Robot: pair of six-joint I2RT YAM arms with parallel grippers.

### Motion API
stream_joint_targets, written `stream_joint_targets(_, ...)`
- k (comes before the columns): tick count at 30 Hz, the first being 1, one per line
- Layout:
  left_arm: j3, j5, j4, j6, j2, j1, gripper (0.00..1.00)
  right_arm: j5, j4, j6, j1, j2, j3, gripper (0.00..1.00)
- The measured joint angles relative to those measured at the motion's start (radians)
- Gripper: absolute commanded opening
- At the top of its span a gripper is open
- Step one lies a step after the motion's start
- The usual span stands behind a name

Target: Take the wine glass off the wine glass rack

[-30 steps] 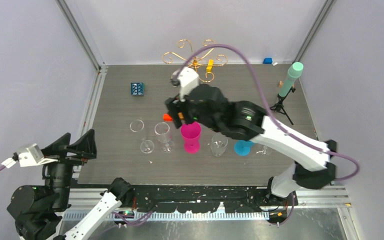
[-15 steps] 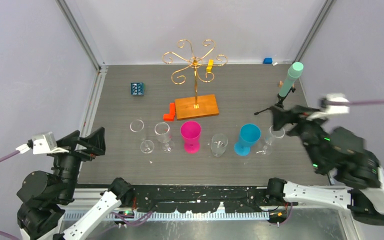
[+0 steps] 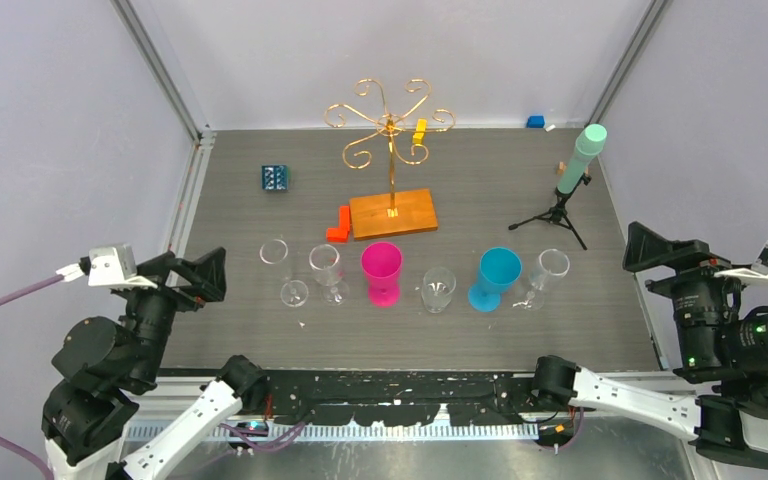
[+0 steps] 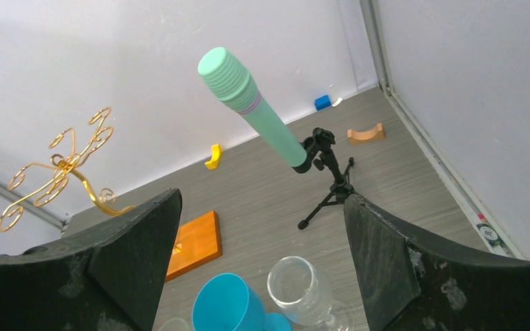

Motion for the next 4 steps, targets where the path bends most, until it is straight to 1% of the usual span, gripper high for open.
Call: stream_joint_targets(4, 0.001, 0.006, 0.001, 0.001, 0.000, 0.000, 1.00, 0.021, 0.040, -0.029, 0.000, -0.010, -0.013, 0.93)
